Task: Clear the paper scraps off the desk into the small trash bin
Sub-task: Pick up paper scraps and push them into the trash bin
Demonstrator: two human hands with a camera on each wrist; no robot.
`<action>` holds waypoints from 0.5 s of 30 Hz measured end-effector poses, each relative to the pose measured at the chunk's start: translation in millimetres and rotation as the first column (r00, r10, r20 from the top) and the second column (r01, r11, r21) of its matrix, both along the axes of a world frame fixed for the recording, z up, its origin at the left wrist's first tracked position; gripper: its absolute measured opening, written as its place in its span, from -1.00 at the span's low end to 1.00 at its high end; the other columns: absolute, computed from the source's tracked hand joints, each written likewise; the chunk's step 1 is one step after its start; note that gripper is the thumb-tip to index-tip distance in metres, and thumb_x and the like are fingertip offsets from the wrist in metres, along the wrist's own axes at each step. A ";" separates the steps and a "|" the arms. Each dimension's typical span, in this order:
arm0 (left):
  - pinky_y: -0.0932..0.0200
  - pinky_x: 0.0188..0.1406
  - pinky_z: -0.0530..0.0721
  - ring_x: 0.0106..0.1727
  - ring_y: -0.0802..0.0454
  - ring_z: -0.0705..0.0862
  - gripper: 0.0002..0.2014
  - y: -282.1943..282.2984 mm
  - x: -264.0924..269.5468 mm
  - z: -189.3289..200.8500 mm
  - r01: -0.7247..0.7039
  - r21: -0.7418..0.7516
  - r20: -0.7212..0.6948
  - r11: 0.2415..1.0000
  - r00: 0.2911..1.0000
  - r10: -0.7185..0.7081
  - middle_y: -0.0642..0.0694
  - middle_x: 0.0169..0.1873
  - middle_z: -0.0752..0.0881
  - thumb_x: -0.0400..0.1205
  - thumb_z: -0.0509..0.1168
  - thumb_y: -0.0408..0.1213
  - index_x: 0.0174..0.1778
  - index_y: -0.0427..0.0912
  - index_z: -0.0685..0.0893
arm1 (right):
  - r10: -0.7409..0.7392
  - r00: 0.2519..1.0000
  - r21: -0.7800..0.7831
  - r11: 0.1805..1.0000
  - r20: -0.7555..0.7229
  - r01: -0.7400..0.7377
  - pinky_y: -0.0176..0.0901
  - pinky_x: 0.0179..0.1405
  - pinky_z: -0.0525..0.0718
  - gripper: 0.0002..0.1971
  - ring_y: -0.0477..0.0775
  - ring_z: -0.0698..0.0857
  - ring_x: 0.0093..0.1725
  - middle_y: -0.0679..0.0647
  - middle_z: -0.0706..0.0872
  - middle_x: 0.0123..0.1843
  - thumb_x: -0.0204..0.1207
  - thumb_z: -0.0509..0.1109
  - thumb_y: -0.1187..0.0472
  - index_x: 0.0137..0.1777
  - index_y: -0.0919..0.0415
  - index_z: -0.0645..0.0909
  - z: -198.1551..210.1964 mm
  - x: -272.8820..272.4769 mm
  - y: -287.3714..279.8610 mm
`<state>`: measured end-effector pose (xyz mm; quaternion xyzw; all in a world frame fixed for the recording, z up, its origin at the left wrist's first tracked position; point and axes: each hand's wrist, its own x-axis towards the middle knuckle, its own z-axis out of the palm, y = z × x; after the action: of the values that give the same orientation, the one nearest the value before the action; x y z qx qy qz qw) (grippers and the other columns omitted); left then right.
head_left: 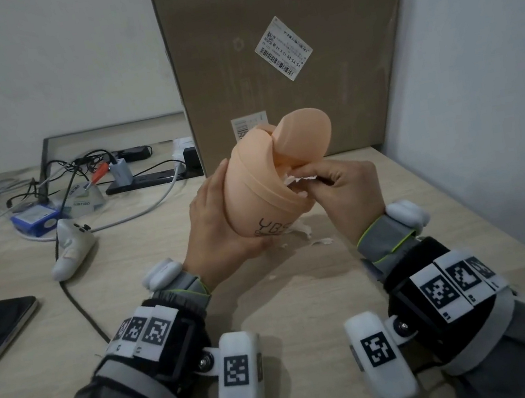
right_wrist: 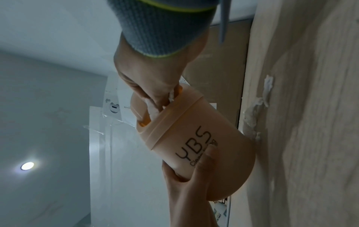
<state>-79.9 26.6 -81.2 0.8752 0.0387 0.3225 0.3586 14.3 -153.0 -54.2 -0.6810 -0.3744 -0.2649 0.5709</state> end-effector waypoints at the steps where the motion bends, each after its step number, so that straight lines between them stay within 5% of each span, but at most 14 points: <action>1: -0.16 0.63 0.36 0.54 0.02 0.32 0.28 -0.6 -0.2 0.1 0.004 -0.003 -0.002 1.000 1.000 -0.004 0.06 0.52 0.34 0.04 0.49 0.32 0.75 0.17 0.14 | 0.016 1.000 -0.022 1.000 -0.007 -0.016 -0.60 -0.14 0.59 -0.80 -0.24 0.71 -0.10 -0.04 0.79 -0.16 0.34 0.49 0.48 -0.08 0.28 0.80 0.5 -0.6 0.0; 8: 0.00 0.54 0.29 0.46 0.17 0.24 0.24 -0.5 -0.1 0.2 0.009 0.012 0.005 1.000 1.000 -0.009 -0.11 0.62 0.37 0.05 0.44 0.32 0.71 0.20 0.14 | 0.115 0.993 -0.270 0.957 0.028 -0.104 -0.71 -0.05 0.46 -0.56 -0.21 0.63 0.00 0.00 0.77 -0.06 0.32 0.18 0.41 0.14 0.27 0.74 7.2 -5.7 -4.2; 12: 0.02 0.53 0.26 0.46 0.20 0.22 0.19 -0.4 0.5 0.0 0.019 0.031 -0.001 0.999 1.000 -0.019 -0.09 0.63 0.36 0.06 0.44 0.32 0.67 0.28 0.12 | 0.060 0.993 -0.390 0.920 0.098 -0.017 -0.20 -0.22 0.52 -0.57 0.15 0.73 -0.13 0.12 0.83 -0.10 0.44 0.14 0.04 0.16 0.15 0.72 8.7 -4.8 -7.6; 15: 0.05 0.53 0.24 0.43 0.26 0.21 0.19 -1.1 0.8 0.8 0.015 0.033 0.009 0.999 1.000 -0.015 -0.10 0.62 0.37 0.05 0.44 0.33 0.66 0.28 0.11 | -0.041 0.995 -0.372 0.925 0.092 0.073 -0.07 -0.31 0.56 -0.71 0.21 0.74 -0.20 0.07 0.79 -0.27 0.46 0.26 -0.05 0.00 0.10 0.66 10.3 -4.0 -8.7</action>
<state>-79.1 25.5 -80.4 0.8797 0.0252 0.3244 0.3467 10.3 -161.6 -43.9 -0.7766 -0.4214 -0.2328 0.4064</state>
